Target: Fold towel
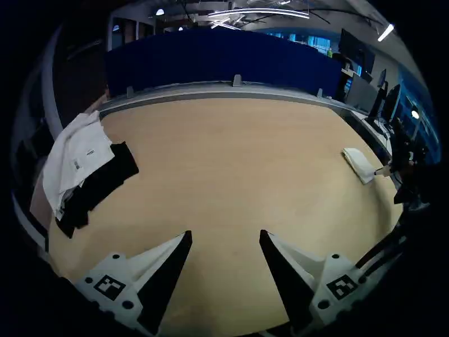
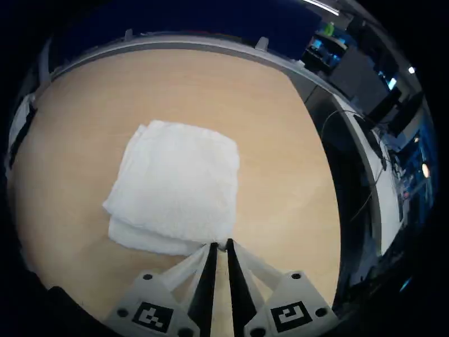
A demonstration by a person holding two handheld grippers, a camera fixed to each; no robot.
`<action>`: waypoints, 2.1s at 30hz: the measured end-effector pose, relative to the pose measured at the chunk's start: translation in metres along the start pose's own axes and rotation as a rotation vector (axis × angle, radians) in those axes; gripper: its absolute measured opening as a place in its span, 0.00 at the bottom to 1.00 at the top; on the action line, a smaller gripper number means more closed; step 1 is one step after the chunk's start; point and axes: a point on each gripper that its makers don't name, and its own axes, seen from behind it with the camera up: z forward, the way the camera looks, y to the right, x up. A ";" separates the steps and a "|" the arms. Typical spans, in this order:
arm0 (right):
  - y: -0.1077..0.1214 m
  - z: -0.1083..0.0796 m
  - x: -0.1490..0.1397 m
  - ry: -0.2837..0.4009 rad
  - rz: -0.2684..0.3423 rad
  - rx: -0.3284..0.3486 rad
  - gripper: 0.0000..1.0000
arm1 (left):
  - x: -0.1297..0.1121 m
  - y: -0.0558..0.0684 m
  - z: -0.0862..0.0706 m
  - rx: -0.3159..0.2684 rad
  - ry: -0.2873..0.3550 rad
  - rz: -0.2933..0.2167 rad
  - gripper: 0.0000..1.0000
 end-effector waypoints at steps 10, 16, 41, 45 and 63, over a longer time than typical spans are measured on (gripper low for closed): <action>-0.003 -0.002 -0.016 -0.015 0.043 -0.014 0.56 | 0.004 -0.004 0.002 0.007 0.009 -0.021 0.89; -0.001 -0.007 -0.023 -0.022 0.050 -0.033 0.87 | 0.010 -0.005 0.002 0.005 0.018 -0.022 0.89; 0.000 -0.032 -0.036 -0.023 0.024 -0.067 0.97 | 0.024 -0.002 0.004 -0.013 0.039 -0.019 0.89; 0.000 -0.038 -0.036 -0.019 0.017 -0.071 0.97 | 0.026 -0.004 0.004 -0.013 0.043 -0.021 0.89; -0.024 -0.066 -0.010 0.078 0.044 -0.044 0.97 | 0.034 -0.005 0.003 -0.026 0.063 -0.026 0.89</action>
